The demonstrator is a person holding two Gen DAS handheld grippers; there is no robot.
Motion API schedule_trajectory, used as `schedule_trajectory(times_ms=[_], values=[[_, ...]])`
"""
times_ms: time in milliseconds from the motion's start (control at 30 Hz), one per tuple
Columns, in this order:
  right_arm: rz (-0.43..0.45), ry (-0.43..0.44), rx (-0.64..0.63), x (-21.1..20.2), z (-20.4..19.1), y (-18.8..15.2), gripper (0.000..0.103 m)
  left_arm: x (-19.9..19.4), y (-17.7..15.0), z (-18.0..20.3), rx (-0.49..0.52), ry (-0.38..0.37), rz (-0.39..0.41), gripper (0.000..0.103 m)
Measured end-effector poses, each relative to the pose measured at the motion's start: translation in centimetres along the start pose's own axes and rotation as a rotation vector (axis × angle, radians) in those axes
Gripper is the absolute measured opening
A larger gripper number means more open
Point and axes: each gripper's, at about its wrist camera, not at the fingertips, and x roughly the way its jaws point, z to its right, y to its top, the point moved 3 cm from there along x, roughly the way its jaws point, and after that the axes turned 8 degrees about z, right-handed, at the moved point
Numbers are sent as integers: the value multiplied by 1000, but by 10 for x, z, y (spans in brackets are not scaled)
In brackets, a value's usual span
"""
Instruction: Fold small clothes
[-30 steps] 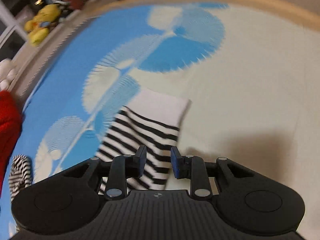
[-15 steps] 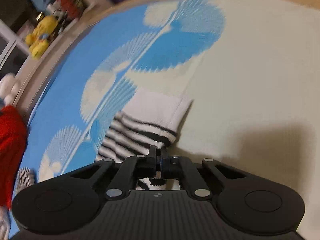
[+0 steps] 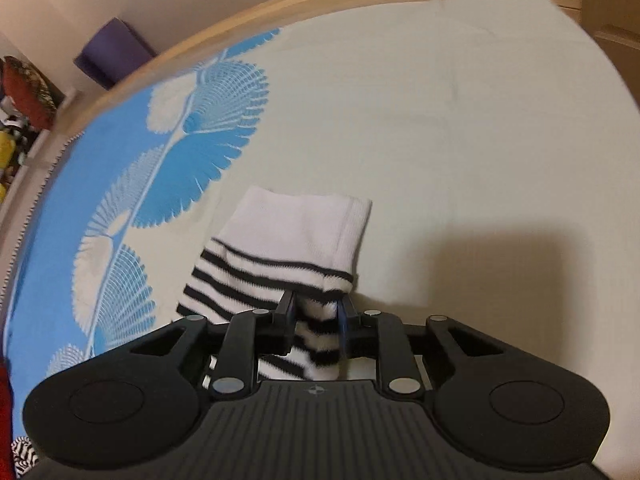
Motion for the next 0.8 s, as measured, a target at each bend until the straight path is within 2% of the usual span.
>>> schedule_trajectory(times_ms=[67, 100, 167, 233, 300, 333, 400, 467, 500, 567, 633, 667, 700, 767, 800], values=[[-6, 21, 8, 4, 1, 1, 19, 0, 0, -3, -4, 6, 0, 36], [1, 11, 6, 3, 1, 2, 10, -1, 1, -5, -9, 9, 2, 36], [39, -18, 13, -6, -2, 3, 6, -2, 2, -10, -18, 14, 6, 36], [117, -47, -48, -26, -19, 1, 4, -5, 5, -16, -36, 24, 15, 36], [214, -13, -169, -55, -53, -6, 4, -10, 9, -27, -66, 36, 31, 36], [277, 55, -261, -79, -82, -16, 4, -12, 11, -32, -85, 41, 38, 36], [378, 252, -428, -132, -136, -43, 4, -19, 17, -48, -136, 53, 58, 36], [442, 528, -573, -202, -184, -87, 4, -28, 23, -64, -182, 73, 88, 36], [432, 661, -618, -234, -199, -112, 4, -32, 26, -71, -194, 86, 104, 36], [304, 914, -671, -288, -219, -167, 5, -38, 29, -85, -218, 111, 122, 36], [46, 1085, -701, -315, -229, -219, 15, -41, 31, -98, -254, 110, 121, 36], [-132, 1139, -740, -323, -231, -252, 21, -41, 32, -103, -269, 105, 119, 36], [-256, 1143, -770, -324, -230, -274, 32, -42, 32, -108, -279, 102, 115, 36], [-453, 1084, -816, -319, -221, -311, 34, -41, 31, -112, -292, 93, 106, 36], [-501, 1042, -833, -313, -214, -321, 34, -41, 28, -112, -296, 85, 99, 36]])
